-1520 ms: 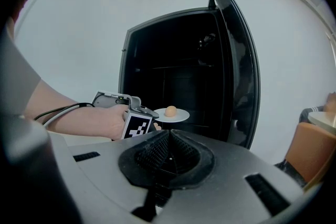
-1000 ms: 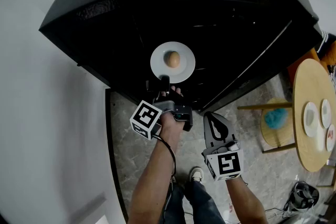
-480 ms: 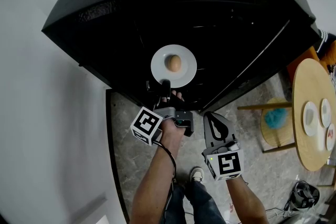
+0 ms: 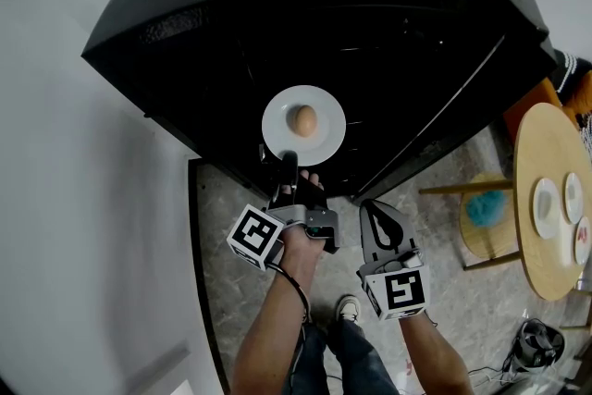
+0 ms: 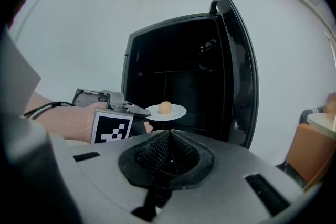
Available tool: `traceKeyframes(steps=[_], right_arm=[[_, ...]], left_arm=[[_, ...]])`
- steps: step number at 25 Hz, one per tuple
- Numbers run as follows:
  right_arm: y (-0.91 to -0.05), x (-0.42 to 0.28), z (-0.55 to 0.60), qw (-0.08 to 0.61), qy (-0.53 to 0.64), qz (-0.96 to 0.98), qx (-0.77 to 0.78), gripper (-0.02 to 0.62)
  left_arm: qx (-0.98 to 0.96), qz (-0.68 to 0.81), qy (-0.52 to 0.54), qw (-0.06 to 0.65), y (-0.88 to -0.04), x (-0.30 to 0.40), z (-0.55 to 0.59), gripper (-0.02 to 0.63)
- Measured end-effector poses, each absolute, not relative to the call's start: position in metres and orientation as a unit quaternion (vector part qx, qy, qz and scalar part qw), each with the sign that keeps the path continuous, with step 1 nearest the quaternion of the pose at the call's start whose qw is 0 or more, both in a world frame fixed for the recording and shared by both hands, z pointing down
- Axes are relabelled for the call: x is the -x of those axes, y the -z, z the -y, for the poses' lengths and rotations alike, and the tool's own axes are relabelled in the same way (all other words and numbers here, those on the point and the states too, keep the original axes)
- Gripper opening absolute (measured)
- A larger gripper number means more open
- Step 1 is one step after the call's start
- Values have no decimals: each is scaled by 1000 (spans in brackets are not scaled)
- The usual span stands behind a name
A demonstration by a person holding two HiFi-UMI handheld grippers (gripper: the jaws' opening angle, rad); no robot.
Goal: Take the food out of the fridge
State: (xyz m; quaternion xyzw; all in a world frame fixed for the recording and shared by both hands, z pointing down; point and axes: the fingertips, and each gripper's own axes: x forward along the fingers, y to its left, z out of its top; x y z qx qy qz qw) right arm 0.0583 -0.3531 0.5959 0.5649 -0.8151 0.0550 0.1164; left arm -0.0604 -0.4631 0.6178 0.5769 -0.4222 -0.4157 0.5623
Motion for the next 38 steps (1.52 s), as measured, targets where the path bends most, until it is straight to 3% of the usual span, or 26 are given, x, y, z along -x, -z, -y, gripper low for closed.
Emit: traceKeyframes(steps=[38], right_arm=[[-600, -49, 342, 109, -62, 817, -563, 21]], left_arm=[[-517, 473, 439, 562, -620, 109, 331, 23]])
